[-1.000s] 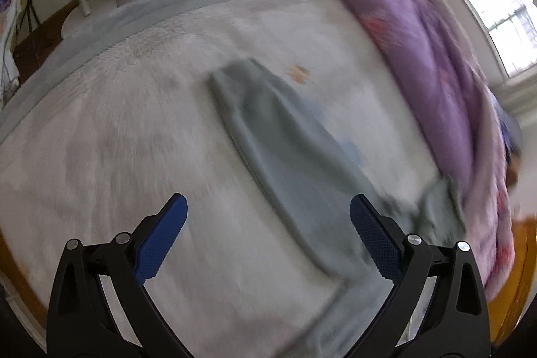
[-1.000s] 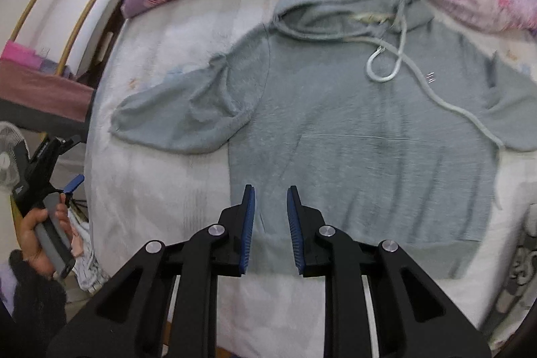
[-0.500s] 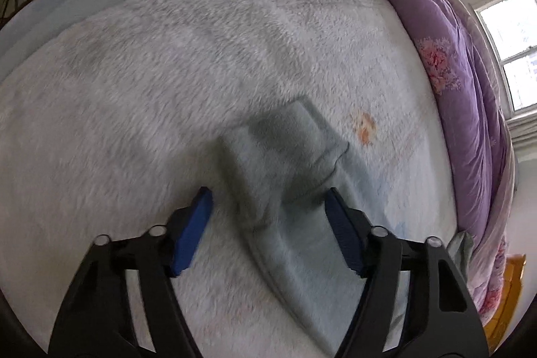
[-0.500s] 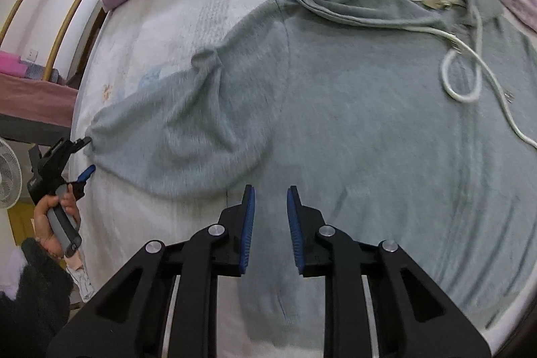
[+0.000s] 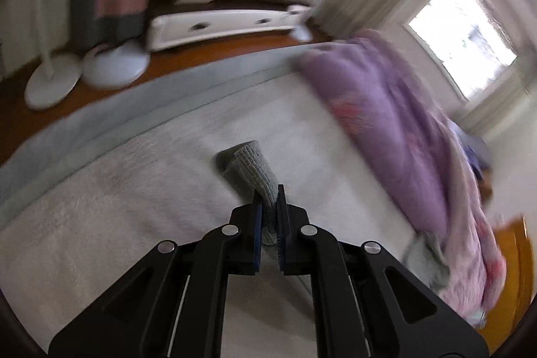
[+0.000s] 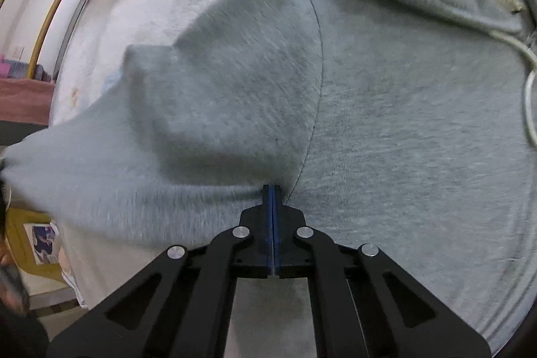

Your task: Fold large clothes

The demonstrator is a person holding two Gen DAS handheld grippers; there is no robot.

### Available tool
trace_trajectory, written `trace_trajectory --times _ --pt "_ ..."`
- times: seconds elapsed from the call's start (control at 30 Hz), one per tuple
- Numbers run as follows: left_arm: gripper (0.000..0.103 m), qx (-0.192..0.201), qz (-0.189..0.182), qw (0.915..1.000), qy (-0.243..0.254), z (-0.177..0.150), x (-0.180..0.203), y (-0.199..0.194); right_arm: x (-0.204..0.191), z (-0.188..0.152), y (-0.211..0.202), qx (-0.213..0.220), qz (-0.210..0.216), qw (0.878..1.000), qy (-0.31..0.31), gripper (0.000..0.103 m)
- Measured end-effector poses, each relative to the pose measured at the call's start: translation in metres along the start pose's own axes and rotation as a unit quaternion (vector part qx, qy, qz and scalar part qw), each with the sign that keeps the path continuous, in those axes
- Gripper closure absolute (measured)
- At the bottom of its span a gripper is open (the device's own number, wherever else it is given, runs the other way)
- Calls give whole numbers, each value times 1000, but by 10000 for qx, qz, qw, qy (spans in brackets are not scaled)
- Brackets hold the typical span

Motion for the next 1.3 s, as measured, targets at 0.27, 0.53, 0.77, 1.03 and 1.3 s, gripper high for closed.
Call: trace_trajectory --times 0.27,0.53,0.77,1.03,1.3 --pt "97 310 -1278 9855 1074 -66 170 -74 43 -22 -67 513 761 9954 285 102" --pt "97 -557 -2423 9510 1841 -247 350 -55 198 -84 -197 1252 -69 9895 721 102" --pt "96 -1262 -2368 9263 2645 -445 414 0 346 -143 -309 1840 -1222 9685 1149 102" --pt "96 -2270 -1101 9030 3478 -623 381 95 482 -188 -354 1945 -1773 9393 2201 99" --pt "87 -2643 -756 8923 3582 -670 365 115 585 -218 -361 1920 -1509 8960 3710 89"
Point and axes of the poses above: each gripper's, at about its wrist camera, not at the fingertips, and y roughly the way its jaws point, x to its right, z to its top, the point moved 8 cm from there along y, roughly the way its jaws point, and after that the axes turned 13 degrees about -y, right-handed, at the moved point
